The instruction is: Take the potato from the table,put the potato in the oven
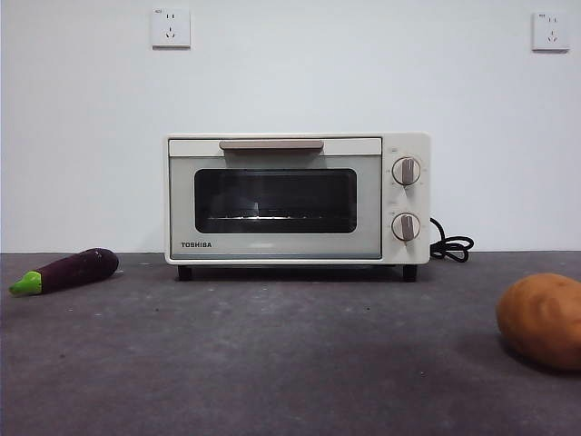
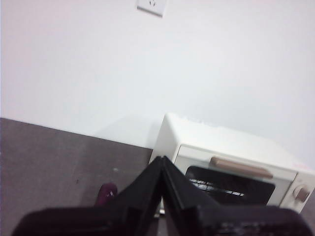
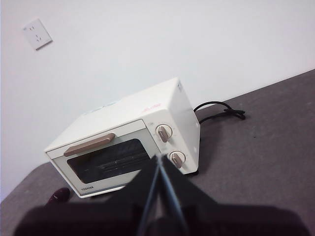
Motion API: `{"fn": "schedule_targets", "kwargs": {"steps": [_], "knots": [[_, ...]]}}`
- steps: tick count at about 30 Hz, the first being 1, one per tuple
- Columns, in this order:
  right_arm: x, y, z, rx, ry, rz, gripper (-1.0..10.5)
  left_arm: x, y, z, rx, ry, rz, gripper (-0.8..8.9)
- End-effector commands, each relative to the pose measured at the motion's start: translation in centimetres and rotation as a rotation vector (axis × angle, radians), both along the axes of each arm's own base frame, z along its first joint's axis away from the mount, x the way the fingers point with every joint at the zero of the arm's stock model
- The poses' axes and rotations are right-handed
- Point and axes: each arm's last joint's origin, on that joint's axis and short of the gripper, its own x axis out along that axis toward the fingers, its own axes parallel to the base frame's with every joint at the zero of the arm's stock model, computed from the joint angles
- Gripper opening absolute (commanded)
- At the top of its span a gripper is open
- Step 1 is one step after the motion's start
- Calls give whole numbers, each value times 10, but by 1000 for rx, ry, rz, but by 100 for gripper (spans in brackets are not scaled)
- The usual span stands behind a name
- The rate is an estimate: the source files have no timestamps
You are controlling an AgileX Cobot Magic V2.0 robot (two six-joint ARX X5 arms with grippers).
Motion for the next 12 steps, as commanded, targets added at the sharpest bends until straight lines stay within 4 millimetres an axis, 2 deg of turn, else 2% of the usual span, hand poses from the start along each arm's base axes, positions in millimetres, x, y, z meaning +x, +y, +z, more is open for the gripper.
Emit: {"fn": "schedule_targets", "kwargs": {"steps": [1, 5, 12], "knots": [[2, 0, 23, -48, 18, 8, -1, 6, 0, 16, -20, 44, -3, -6], [10, 1, 51, -109, 75, 57, -1, 21, 0, 33, -11, 143, -40, -6], [41, 2, 90, -162, 197, 208, -1, 73, -5, 53, 40, 290, -278, -6]]}}
